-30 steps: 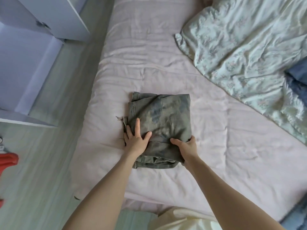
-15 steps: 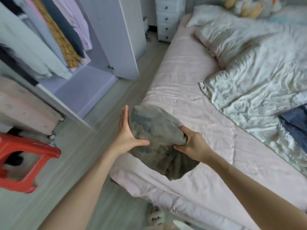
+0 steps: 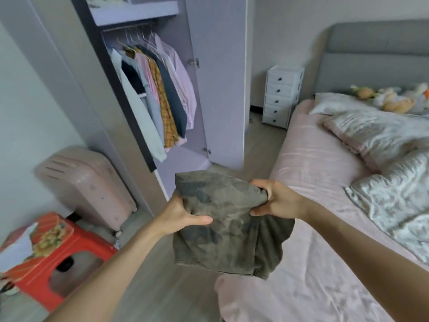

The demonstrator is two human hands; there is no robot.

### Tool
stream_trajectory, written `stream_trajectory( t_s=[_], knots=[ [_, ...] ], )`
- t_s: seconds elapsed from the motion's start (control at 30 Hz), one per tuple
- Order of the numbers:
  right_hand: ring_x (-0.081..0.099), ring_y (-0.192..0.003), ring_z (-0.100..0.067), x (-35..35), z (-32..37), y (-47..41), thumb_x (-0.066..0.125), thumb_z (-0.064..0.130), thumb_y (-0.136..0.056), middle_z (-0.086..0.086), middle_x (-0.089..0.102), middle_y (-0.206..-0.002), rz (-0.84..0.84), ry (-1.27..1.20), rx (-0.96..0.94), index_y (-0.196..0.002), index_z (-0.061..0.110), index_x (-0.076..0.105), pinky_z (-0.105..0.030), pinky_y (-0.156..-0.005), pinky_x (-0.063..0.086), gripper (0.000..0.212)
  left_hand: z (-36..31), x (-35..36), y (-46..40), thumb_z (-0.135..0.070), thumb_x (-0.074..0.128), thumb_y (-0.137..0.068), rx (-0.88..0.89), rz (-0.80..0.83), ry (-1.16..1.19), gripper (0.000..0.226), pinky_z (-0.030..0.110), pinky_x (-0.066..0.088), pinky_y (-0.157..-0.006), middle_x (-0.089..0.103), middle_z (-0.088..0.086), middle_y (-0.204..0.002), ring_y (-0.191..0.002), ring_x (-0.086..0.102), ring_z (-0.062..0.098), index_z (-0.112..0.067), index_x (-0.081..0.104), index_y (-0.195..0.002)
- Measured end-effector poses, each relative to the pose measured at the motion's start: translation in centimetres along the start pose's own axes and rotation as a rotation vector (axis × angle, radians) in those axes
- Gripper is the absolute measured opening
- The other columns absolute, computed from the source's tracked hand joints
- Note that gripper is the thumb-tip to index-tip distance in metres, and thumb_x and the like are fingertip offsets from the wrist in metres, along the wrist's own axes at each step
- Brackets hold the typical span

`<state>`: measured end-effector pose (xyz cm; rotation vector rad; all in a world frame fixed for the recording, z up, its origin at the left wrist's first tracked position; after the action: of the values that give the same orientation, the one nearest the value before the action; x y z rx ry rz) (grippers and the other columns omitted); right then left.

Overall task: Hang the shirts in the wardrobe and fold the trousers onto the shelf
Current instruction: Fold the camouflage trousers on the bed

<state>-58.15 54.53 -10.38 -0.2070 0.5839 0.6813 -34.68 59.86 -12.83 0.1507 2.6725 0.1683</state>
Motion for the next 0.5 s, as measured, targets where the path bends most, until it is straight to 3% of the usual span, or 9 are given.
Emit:
stream_trajectory(
  t_s=[0.13,0.27,0.37,0.43,0.5],
  knots=[
    [0.056,-0.068,0.005,0.7,2.7,-6.4,0.079,-0.007,-0.063,0.01,0.059,-0.077,-0.043,-0.05,-0.008,-0.08,0.025,0.057,-0.012,-0.067,0.043,0.042,1.1,-5.5,-1.5,-0.02,0.084,-0.067,0.018,-0.125,0.095,0.03,0.021,0.051,-0.075,0.073,-0.01,-0.091,-0.089,0.067,0.006,-0.025,0.067,-0.091],
    [0.057,-0.089,0.002,-0.3,3.1,-11.2,0.081,0.001,-0.064,0.014,0.06,-0.098,-0.246,-0.12,-0.031,-0.097,0.034,0.056,-0.013,-0.082,0.045,0.053,0.9,-8.7,-4.3,-0.016,0.082,-0.068,0.01,-0.27,0.202,0.02,0.016,0.05,-0.062,0.073,-0.013,-0.078,-0.074,0.068,0.002,-0.024,0.069,-0.08],
    [0.052,-0.113,-0.004,-1.5,1.4,-12.9,0.077,0.016,-0.07,0.011,0.052,-0.121,-0.443,-0.398,0.032,-0.125,0.035,0.044,-0.021,-0.095,0.042,0.067,0.3,-10.1,-7.0,-0.012,0.081,-0.068,-0.011,-0.339,0.338,0.015,0.013,0.048,-0.053,0.073,-0.01,-0.073,-0.067,0.068,0.003,-0.021,0.07,-0.075],
    [0.052,-0.117,-0.006,-1.8,-0.2,-14.1,0.075,0.026,-0.067,0.01,0.048,-0.131,-0.424,-0.692,0.084,-0.141,0.036,0.028,-0.026,-0.092,0.045,0.088,-0.4,-11.4,-9.1,-0.011,0.079,-0.07,-0.011,-0.371,0.415,0.013,0.011,0.046,-0.049,0.073,-0.009,-0.071,-0.064,0.068,0.003,-0.02,0.071,-0.073],
    [0.054,-0.119,-0.014,-1.9,-1.2,-15.5,0.077,0.022,-0.072,0.005,0.049,-0.137,-0.341,-0.825,0.084,-0.145,0.036,0.021,-0.03,-0.089,0.05,0.093,-1.3,-12.7,-11.3,-0.011,0.079,-0.071,-0.01,-0.412,0.51,0.011,0.016,0.049,-0.053,0.073,-0.007,-0.073,-0.067,0.069,0.007,-0.019,0.071,-0.074]
  ],
)
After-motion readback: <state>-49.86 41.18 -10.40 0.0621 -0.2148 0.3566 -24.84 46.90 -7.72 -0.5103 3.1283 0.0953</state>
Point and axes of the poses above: each hand's wrist, its own y-axis away from the middle knuckle, its own x-axis out of the palm, z = x × y, the point moved 3 cm from there along -y, towards the middle knuckle
